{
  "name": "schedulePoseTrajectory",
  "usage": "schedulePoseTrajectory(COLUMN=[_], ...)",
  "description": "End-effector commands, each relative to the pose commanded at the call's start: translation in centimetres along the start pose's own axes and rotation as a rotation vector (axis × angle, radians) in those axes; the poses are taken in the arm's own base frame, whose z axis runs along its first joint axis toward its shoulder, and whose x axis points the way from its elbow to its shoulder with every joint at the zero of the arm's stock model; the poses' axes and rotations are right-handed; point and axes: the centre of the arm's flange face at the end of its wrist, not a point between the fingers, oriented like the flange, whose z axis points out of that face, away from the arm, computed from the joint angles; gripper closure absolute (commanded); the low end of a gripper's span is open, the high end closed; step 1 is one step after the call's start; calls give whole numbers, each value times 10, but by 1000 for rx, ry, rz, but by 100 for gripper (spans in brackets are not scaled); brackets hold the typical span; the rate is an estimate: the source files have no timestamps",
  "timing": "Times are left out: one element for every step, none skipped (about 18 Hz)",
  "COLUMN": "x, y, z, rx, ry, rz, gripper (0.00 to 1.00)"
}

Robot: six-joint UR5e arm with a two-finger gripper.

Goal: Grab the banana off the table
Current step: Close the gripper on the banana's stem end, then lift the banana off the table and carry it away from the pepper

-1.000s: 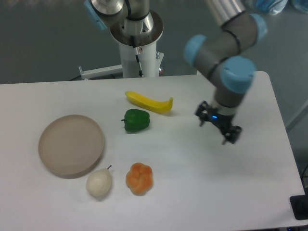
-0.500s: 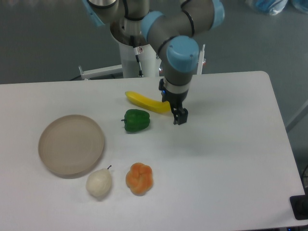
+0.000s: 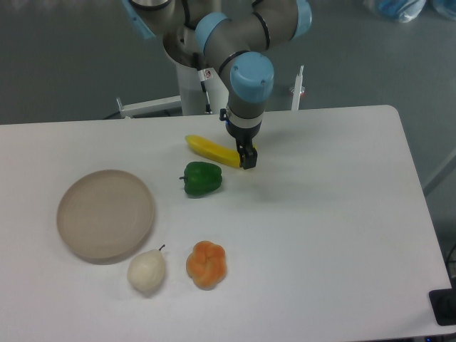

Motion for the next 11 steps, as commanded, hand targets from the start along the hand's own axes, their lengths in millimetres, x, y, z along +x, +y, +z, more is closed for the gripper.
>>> schedulePoseTrajectory(x=[-3,-3,-2,-1,-2,-2,-1,-2,-2,-2,-3], y=[1,1,3,4,7,7,7,7,8,8,8], z=[6,10,12,13,14,15,15,15,14,14,13], rx=[0,-4,-20,-39,-52,-52,-51,-52,-57,-59,-59], ry=[3,11,21,29,38,42,43,42,41,41,39], rz=[15,22,25,31,45,59,62,64,53,52,50], gripper=[0,0,0,1,14,21,28,35,45,55,63])
